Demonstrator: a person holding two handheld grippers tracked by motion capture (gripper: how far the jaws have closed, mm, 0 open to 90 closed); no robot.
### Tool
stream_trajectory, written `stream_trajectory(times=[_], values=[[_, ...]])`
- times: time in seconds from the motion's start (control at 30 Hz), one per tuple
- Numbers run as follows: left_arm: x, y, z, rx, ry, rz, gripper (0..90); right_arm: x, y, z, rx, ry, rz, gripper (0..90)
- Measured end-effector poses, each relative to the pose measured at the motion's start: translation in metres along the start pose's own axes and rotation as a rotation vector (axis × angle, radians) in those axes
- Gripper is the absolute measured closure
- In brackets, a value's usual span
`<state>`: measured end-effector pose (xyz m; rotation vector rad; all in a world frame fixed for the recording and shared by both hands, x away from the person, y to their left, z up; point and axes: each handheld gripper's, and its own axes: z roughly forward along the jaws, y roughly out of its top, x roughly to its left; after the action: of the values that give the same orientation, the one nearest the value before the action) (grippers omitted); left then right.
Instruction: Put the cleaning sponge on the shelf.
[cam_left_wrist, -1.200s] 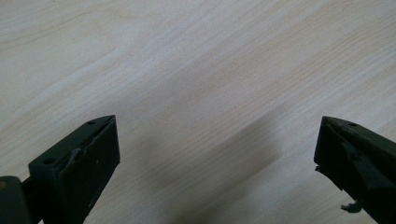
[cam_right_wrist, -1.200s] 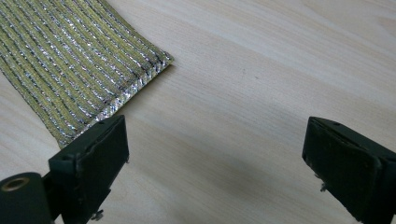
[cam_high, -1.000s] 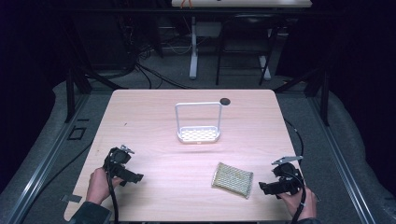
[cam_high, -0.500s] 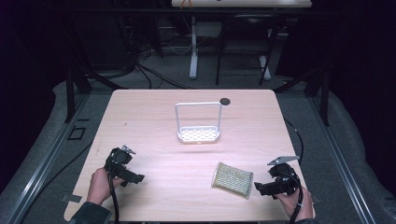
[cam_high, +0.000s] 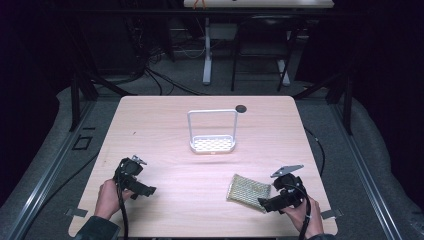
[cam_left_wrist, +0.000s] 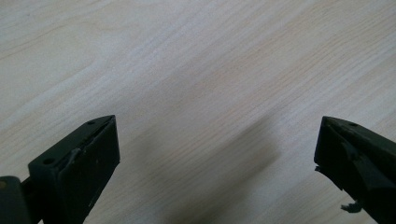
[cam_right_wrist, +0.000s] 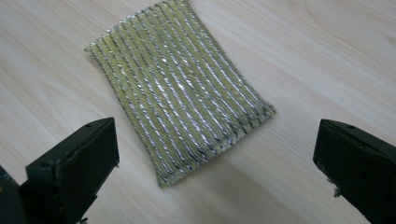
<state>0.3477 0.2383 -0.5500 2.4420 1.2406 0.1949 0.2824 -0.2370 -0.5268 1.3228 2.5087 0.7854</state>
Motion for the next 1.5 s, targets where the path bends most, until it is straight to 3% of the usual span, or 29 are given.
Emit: stream_trajectory(times=[0.33, 0.73, 0.97, 1.17, 1.5], values=[[-0.001, 0.000, 0.001, 0.003, -0.001, -0.001, 0.3, 0.020, 0.023, 0.019, 0.033, 0.057, -0.106, 0.0], [-0.001, 0.001, 0.001, 0.008, -0.007, 0.008, 0.3, 0.019, 0.035, 0.046, 0.097, 0.098, -0.154, 0.0], [-0.001, 0.001, 0.001, 0.006, -0.008, 0.007, 0.3, 0.021, 0.034, 0.053, 0.135, 0.084, -0.171, 0.3], [-0.001, 0.001, 0.001, 0.006, -0.009, 0.008, 0.3, 0.021, 0.033, 0.053, 0.125, 0.034, -0.190, 11.5], [-0.002, 0.001, 0.002, 0.010, -0.011, 0.011, 0.3, 0.025, 0.031, 0.054, 0.133, 0.009, -0.201, 16.4]])
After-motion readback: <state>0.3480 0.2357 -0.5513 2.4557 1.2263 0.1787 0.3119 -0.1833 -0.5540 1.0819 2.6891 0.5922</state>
